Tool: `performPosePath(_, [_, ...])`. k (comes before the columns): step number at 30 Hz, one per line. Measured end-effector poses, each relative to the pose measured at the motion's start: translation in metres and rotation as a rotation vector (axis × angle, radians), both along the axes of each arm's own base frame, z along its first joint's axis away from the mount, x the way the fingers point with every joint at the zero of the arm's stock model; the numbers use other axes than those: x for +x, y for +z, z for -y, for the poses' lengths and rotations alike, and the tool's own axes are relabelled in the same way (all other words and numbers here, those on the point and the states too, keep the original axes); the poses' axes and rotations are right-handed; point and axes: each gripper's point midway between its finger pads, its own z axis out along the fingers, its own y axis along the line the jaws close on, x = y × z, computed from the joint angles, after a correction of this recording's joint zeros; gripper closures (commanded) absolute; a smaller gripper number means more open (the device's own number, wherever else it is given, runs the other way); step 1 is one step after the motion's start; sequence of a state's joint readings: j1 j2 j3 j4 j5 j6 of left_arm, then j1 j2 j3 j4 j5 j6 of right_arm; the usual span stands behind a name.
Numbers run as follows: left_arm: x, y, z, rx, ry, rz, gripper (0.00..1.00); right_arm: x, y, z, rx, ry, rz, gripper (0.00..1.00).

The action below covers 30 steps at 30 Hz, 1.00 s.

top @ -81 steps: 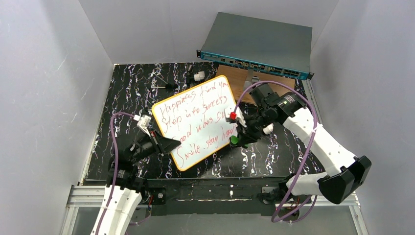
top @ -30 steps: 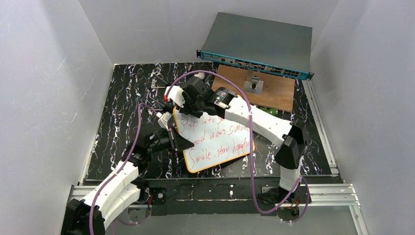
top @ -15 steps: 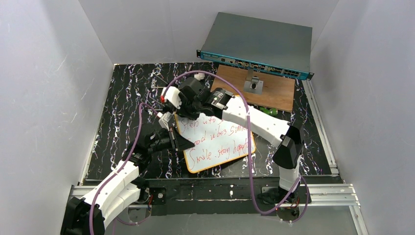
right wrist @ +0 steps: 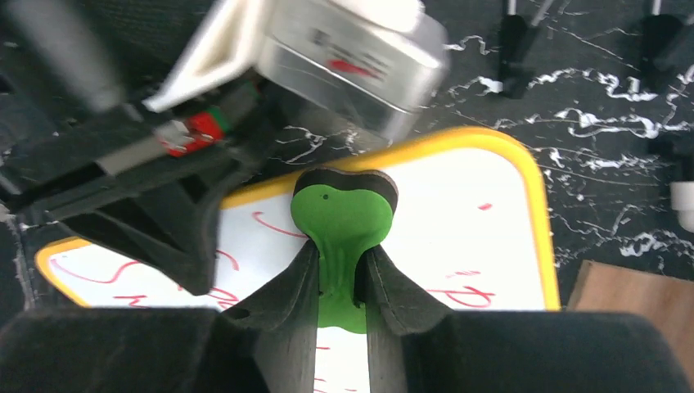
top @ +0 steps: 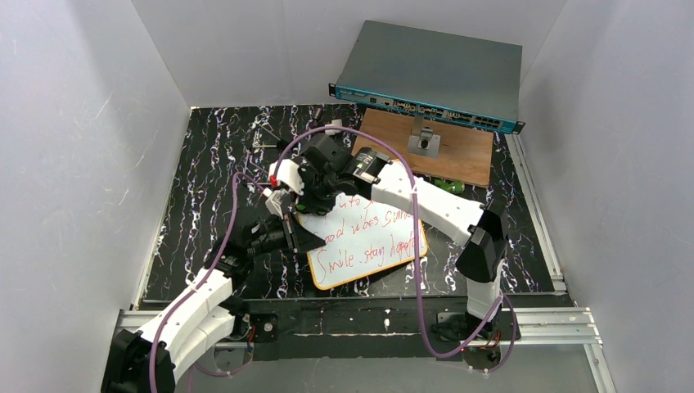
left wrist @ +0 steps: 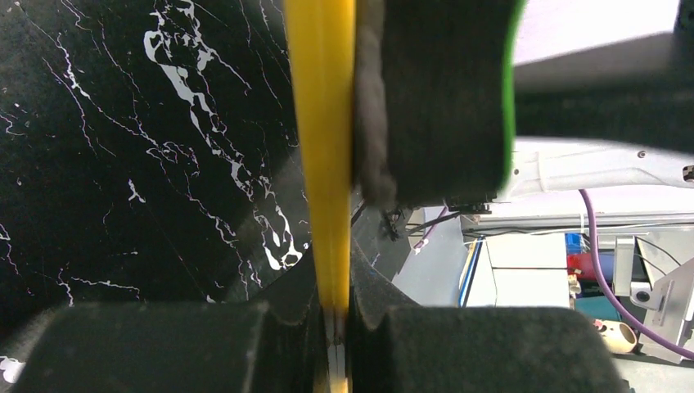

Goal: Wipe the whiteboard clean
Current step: Erase the whiteboard at the center of the board.

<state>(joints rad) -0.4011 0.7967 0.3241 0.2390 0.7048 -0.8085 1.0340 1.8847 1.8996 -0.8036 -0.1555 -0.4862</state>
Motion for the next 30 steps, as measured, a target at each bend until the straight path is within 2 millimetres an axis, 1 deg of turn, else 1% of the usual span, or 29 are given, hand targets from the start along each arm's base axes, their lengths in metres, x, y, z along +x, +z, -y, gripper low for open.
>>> performPosePath(1, [0.000, 0.000, 0.000, 0.001, -0.002, 0.003, 1.00, -0.008, -0.001, -0.002, -0.004, 0.016, -0.013, 0.99])
performPosePath(2, [0.000, 0.000, 0.000, 0.001, -0.004, 0.005, 1.00, -0.011, 0.000, -0.004, -0.004, 0.013, -0.014, 0.99])
performPosePath(3, [0.000, 0.000, 0.000, 0.002, -0.004, 0.009, 1.00, -0.002, 0.005, -0.006, 0.011, -0.049, -0.010, 0.99])
performPosePath(4, [0.000, 0.000, 0.000, 0.003, -0.005, 0.010, 1.00, 0.013, 0.010, -0.005, 0.025, -0.116, 0.005, 0.99])
performPosePath(7, [-0.001, -0.001, -0.001, 0.010, -0.005, 0.008, 1.00, 0.043, 0.015, 0.003, 0.046, -0.236, 0.038, 0.99])
performPosePath(9, [-0.002, -0.001, -0.001, 0.016, -0.006, 0.006, 1.00, 0.057, 0.017, 0.009, 0.050, -0.284, 0.053, 0.99])
performPosePath(11, [-0.001, 0.000, -0.001, 0.020, -0.006, 0.006, 1.00, 0.063, 0.017, 0.013, 0.053, -0.301, 0.054, 0.99])
performPosePath(13, [-0.002, 0.000, -0.002, 0.028, -0.008, 0.001, 1.00, 0.061, 0.017, 0.012, 0.057, -0.282, 0.042, 0.99])
performPosePath(16, [-0.003, 0.001, -0.002, 0.037, -0.013, -0.003, 1.00, 0.054, 0.015, 0.011, 0.059, -0.223, 0.018, 0.99])
performPosePath(21, [-0.004, 0.001, -0.003, 0.044, -0.020, -0.004, 1.00, 0.030, 0.009, 0.008, 0.047, -0.111, -0.031, 0.99])
performPosePath(23, [-0.004, 0.001, -0.003, 0.044, -0.021, -0.004, 1.00, 0.026, 0.009, 0.006, 0.044, -0.109, -0.032, 0.99])
performPosePath(26, [-0.004, 0.001, -0.003, 0.044, -0.022, -0.002, 1.00, 0.028, 0.010, 0.007, 0.043, -0.160, -0.030, 0.99])
performPosePath(30, [-0.004, 0.003, -0.002, 0.045, -0.026, 0.009, 1.00, 0.037, 0.018, 0.006, 0.048, -0.244, 0.000, 0.99])
